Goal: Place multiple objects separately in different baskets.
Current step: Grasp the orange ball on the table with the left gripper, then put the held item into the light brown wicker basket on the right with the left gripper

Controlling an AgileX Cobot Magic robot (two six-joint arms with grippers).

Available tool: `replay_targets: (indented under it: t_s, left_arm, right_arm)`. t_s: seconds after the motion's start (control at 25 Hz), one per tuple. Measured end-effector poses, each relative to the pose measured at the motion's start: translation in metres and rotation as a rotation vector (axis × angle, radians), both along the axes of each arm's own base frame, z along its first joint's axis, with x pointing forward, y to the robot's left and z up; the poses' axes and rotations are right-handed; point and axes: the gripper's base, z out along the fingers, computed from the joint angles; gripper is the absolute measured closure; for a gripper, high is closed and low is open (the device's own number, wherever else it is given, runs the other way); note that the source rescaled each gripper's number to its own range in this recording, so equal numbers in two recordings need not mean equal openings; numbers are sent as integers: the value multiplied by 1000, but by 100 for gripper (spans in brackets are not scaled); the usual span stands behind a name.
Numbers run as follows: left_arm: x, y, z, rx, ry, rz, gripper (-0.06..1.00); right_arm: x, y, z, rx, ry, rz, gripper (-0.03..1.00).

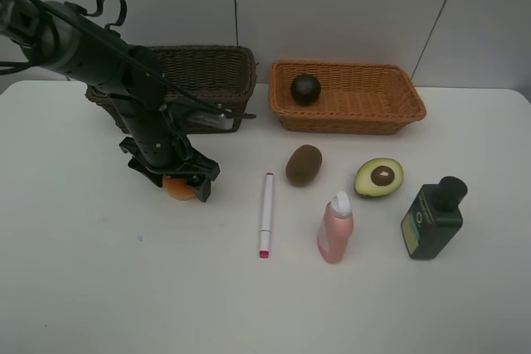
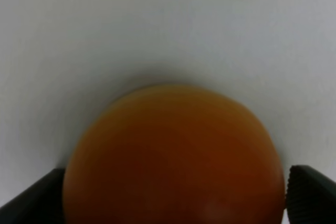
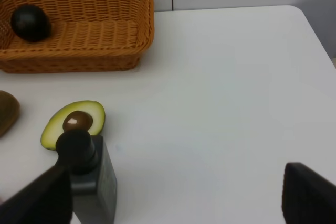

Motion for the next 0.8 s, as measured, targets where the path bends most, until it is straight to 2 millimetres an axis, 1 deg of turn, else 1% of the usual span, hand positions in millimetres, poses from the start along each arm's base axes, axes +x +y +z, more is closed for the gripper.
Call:
replay_targets:
  t_s: [0.12,0.16,0.2,0.24,0.28,0.32,0.52,0.6,0.68,0.8]
  left_arm:
    - [0,0,0,1,0,0,-4]
    - [0,0,0,3,0,-1,1]
    - [0,1,0,4,0,-2,9]
    - [0,1,0,4,3,2,20]
    - [0,1,-1,6,6,4,28]
    - [0,1,-1,6,6,5,30]
    - [0,0,0,6,10,2,30]
    - [2,-1,4,2,21,5,30]
    - [10,-6,19,-21,7,12,30]
    - [29,-21,50,-110,-37,46,30]
  right_arm:
    - [0,0,0,0,0,0,-3]
    - [0,0,0,0,0,0,-3]
    - [0,0,0,0,0,0,-3]
    - [0,0,0,0,0,0,-3]
    - [0,0,0,0,0,0,-3]
    - [0,0,0,0,0,0,-3]
    - [0,0,0,0,0,0,-3]
    - [0,0,0,0,0,0,-3]
    - [0,0,0,0,0,0,-3]
    - [0,0,0,0,0,0,-3]
